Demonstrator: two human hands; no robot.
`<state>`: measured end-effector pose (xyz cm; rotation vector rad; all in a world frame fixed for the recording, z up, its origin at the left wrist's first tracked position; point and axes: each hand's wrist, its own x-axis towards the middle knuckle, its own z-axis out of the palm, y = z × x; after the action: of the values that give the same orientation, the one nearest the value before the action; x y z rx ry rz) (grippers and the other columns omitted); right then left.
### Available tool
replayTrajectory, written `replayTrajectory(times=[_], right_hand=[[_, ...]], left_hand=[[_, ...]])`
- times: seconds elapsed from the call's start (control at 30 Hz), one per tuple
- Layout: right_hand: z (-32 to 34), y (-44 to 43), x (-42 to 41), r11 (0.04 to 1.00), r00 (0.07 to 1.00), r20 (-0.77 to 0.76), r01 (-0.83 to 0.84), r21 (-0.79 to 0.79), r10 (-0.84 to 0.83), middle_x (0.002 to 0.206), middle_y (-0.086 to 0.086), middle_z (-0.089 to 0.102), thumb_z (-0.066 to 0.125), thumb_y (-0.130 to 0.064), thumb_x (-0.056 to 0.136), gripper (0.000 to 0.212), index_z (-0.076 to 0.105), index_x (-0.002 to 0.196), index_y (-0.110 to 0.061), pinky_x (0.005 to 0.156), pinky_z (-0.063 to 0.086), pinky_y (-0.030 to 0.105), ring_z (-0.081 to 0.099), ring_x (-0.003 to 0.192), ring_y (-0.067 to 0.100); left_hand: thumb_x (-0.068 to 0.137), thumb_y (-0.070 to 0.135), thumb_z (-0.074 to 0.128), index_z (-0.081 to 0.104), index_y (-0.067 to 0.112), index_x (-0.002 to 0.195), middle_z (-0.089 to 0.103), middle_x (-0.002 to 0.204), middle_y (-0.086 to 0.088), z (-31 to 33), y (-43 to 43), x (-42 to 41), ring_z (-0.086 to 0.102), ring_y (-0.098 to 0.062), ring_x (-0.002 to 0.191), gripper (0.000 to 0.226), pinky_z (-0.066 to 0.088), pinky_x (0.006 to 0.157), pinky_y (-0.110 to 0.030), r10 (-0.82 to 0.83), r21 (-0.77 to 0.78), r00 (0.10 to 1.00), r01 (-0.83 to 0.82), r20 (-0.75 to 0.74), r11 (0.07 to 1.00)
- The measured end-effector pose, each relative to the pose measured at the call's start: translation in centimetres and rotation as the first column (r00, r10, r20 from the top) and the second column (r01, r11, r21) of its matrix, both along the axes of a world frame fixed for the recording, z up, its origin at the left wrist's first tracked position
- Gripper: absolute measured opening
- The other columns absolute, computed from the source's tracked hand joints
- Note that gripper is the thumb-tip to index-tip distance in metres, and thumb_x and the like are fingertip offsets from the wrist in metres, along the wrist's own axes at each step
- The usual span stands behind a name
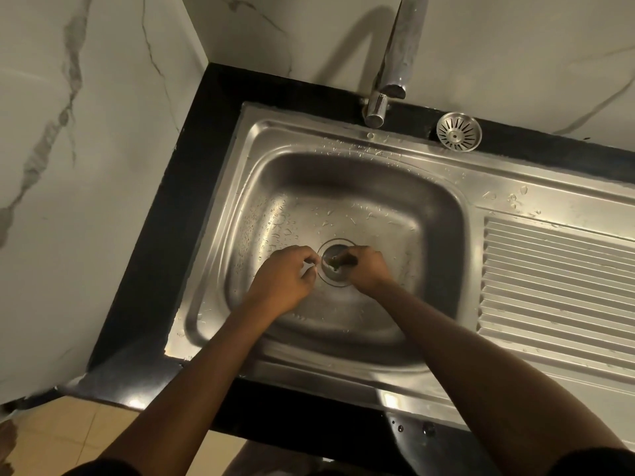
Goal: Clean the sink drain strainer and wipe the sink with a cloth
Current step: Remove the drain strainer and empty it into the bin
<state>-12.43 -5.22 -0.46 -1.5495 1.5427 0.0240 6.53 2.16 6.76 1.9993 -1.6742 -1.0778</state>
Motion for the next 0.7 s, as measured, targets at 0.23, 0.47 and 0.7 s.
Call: replayTrajectory(times=[0.23,0.47,0.7], right_hand=[[5.2,1.1,-1.3,0.967,0.952,0.193,0.252,-0.041,-0.240,0.082,-0.007,0.074,0.080,-0.010,0.085,0.018,0.077,0.095,-0.024,0.065,0.055,0.022,0.071,0.077,0.012],[10.9,4.4,-2.4,0.932,0.838,0.428,0.362,0.032,-0.340,0.082,0.000,0.080,0.081,-0.009,0.084,0.017,0.074,0.096,-0.019,0.077,0.064,0.039,0.077,0.076,0.015],[15.3,8.0,-3.1,0.957,0.763,0.586,0.280,0.081,-0.273,0.091,0.008,0.081,0.078,-0.007,0.090,0.009,0.078,0.099,-0.009,0.078,0.063,0.029,0.079,0.087,0.020]], left_hand=[[0.094,0.022,0.068,0.070,0.029,0.118,0.072,0.110,0.012,1.4,-0.2,-0.5,0.067,-0.003,0.092,0.025,0.047,0.075,-0.014,0.023,-0.036,0.996,-0.026,-0.082,0.999],[0.097,0.027,0.069,0.066,0.034,0.136,0.069,0.111,0.020,5.4,1.0,-1.6,0.067,0.008,0.089,0.040,0.049,0.075,-0.002,0.040,-0.124,0.968,-0.072,-0.250,0.990],[0.095,0.019,0.072,0.076,0.025,0.126,0.078,0.112,0.012,8.6,4.4,-2.9,0.070,0.004,0.098,0.031,0.057,0.089,-0.018,-0.014,-0.261,0.963,-0.059,-0.269,0.964]])
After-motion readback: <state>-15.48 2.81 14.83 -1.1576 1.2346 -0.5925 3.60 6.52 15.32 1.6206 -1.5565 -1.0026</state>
